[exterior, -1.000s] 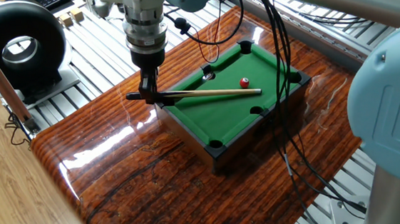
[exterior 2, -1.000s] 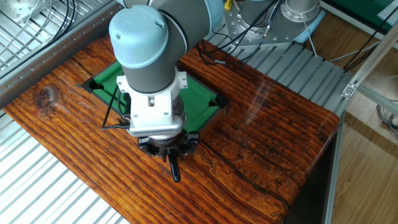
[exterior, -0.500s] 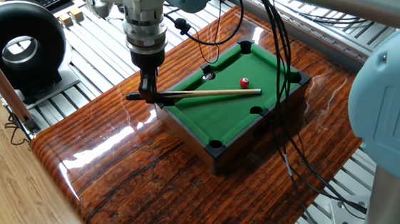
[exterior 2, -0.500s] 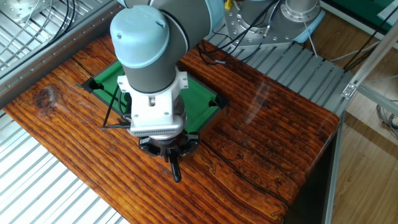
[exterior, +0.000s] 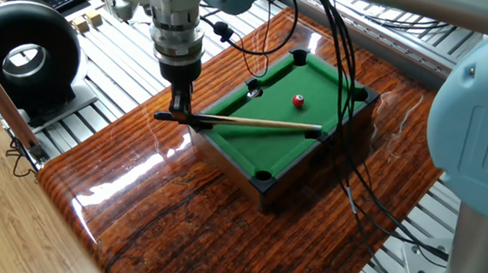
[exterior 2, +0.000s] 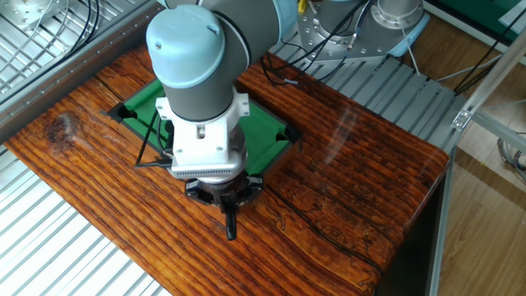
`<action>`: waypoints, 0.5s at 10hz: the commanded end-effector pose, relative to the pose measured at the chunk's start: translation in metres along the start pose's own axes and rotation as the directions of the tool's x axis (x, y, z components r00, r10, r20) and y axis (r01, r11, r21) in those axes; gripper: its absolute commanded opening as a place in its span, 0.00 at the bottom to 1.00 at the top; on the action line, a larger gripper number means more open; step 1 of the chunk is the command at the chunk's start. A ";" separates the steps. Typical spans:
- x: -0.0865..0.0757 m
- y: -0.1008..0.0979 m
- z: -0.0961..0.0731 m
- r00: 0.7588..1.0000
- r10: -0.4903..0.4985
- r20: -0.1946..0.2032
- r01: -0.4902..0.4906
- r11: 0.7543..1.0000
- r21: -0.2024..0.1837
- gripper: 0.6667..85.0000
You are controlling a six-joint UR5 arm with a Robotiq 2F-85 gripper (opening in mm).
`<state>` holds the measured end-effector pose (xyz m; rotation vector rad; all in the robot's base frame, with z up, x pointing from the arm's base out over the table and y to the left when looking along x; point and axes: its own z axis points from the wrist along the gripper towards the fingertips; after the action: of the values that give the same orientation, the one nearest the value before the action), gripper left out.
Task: Hit the pool ball
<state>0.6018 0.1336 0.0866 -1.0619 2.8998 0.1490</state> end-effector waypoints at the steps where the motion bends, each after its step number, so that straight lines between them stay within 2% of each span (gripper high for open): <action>1: -0.002 0.007 -0.022 1.000 -0.023 0.021 0.024 0.999 -0.047 0.17; 3: -0.006 0.014 -0.028 0.999 -0.039 0.035 0.041 0.997 -0.065 0.11; 5: -0.005 0.017 -0.031 0.999 -0.037 0.011 0.037 0.998 -0.041 0.00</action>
<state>0.5969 0.1398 0.1091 -1.1127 2.8782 0.2040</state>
